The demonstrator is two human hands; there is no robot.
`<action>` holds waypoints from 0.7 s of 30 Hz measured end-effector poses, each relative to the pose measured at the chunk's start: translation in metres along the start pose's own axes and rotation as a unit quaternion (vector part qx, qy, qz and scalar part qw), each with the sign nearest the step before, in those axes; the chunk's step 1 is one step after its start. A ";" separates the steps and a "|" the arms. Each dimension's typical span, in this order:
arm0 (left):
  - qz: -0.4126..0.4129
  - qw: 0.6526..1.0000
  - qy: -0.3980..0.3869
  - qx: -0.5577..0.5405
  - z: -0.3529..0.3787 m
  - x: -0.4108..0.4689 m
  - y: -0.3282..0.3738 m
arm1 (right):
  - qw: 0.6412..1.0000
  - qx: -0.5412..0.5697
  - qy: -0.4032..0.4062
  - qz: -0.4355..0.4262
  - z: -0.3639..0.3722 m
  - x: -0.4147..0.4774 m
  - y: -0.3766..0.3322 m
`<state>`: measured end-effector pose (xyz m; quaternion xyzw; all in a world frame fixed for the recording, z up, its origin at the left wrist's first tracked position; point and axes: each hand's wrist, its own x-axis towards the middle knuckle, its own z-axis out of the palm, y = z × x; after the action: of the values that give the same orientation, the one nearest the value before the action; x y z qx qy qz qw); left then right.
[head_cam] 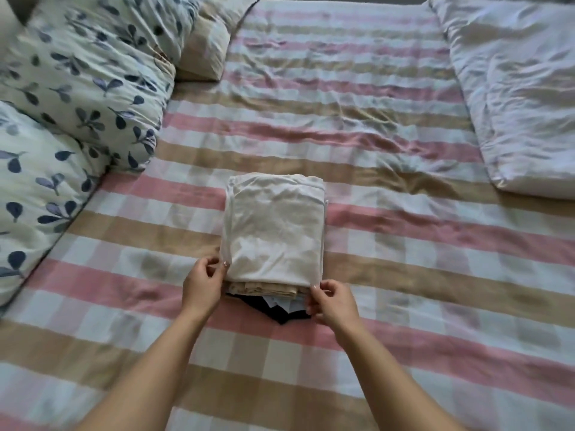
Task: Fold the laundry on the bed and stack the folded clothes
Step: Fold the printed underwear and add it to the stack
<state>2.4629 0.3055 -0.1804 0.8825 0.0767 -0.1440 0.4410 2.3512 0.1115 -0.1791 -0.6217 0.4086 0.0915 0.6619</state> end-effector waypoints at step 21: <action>0.293 0.884 -0.279 0.231 0.151 -0.328 0.145 | 0.935 -0.308 0.167 -0.055 -0.323 -0.227 0.079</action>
<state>2.1627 0.0948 -0.0510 0.8649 -0.3477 -0.2622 0.2495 2.0161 -0.0735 -0.0553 -0.8231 0.4298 0.0713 0.3643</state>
